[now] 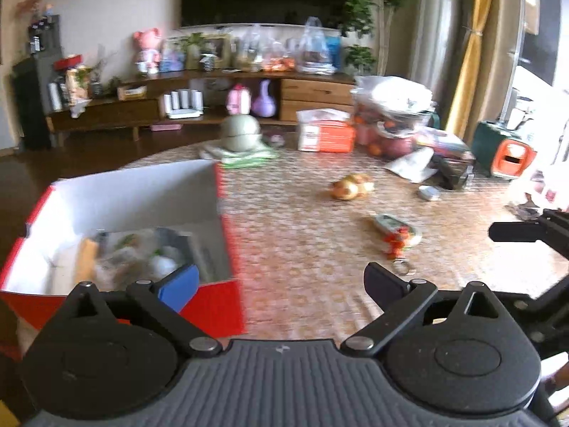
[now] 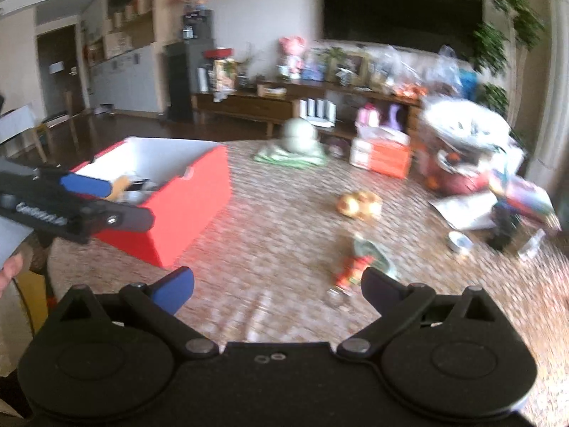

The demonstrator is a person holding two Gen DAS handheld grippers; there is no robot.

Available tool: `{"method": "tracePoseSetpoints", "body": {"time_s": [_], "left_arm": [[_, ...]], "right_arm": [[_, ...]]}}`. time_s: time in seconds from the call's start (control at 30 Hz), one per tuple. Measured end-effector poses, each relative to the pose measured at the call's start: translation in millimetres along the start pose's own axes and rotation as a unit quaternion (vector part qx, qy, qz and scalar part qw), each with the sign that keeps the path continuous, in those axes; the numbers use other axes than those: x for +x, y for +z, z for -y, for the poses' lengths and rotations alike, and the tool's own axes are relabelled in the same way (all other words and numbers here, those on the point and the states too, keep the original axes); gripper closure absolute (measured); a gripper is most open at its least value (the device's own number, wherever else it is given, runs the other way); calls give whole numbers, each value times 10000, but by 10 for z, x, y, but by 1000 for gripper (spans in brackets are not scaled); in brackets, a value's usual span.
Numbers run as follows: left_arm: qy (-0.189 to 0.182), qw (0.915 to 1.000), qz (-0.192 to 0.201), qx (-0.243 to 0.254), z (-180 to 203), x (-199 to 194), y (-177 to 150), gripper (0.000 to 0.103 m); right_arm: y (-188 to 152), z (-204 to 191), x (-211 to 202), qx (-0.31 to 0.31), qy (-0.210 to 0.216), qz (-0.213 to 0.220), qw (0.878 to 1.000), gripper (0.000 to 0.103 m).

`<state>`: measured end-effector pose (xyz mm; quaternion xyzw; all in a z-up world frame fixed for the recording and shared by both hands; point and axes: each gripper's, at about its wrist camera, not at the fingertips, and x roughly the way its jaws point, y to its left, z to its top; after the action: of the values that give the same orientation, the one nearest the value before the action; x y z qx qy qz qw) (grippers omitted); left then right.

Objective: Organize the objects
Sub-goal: 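Move both tools back from the box toward the toy keychain and white cup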

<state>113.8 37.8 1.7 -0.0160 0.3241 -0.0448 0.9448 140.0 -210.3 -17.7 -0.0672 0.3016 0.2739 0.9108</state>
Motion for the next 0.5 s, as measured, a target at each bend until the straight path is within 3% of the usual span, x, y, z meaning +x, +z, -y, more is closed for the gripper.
{"method": "tracePoseSetpoints", "body": {"time_s": [0.27,0.5], "left_arm": [[-428,9989,-54,183,536,322,-10,0],[-373,9989,-214,204,843,745,30,0]], "right_arm": [[-176,639,-59,323,-527,-71,9981,2],[-208,1164,1,472,-972,-61,9941,3]]}}
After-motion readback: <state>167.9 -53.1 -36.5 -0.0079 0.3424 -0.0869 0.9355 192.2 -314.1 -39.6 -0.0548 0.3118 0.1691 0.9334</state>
